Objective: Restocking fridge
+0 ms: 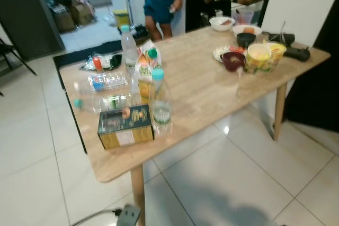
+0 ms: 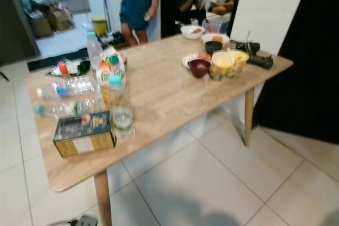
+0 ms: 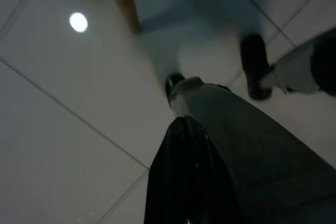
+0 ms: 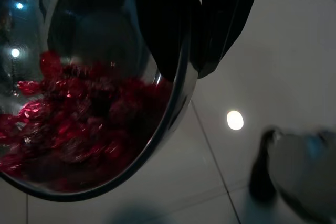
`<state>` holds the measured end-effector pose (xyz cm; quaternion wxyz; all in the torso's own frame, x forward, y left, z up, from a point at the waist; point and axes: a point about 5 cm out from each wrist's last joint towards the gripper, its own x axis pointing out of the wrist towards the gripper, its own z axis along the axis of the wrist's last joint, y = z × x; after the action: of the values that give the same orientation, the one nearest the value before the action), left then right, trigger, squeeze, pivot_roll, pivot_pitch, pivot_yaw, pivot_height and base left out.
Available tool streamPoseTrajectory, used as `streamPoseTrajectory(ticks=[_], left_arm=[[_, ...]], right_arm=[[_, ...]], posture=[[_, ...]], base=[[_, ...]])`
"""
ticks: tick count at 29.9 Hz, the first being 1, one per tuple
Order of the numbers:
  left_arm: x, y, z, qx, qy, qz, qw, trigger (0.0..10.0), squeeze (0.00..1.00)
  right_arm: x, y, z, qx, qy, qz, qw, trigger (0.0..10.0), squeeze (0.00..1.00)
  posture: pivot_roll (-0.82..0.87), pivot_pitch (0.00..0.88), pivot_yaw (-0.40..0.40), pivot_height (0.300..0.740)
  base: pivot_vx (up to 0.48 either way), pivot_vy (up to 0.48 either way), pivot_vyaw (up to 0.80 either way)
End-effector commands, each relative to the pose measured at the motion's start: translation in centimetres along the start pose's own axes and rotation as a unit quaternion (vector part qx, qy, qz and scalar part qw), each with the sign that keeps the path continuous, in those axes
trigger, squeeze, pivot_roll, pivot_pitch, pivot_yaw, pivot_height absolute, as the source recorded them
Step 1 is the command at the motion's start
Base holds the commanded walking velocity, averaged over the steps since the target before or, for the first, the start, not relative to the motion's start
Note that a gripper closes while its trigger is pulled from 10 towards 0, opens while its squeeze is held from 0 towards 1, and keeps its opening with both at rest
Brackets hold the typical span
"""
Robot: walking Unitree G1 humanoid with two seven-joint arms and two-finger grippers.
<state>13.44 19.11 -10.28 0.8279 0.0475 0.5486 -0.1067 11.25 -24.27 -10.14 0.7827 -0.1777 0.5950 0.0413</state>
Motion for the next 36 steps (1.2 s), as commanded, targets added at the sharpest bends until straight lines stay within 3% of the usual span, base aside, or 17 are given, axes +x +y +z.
streamPoseTrajectory(ticks=[1, 36], left_arm=[[-0.10, 0.03, -0.91, 0.009, 0.019, -0.001, 1.000, 10.0, 0.00], [-0.10, -0.03, -0.90, 0.012, 0.019, -0.005, 1.000, 10.0, 0.00]], right_arm=[[0.03, 0.34, 0.12, -0.003, -0.003, 0.002, 1.000, 10.0, 0.00], [0.06, 0.57, 0.40, -0.009, -0.007, 0.007, 1.000, 10.0, 0.00]], posture=[[0.08, 0.000, -0.033, 0.740], [0.07, 0.000, -0.033, 0.740]], base=[[-0.352, 0.000, 0.00], [-0.350, 0.000, 0.00]])
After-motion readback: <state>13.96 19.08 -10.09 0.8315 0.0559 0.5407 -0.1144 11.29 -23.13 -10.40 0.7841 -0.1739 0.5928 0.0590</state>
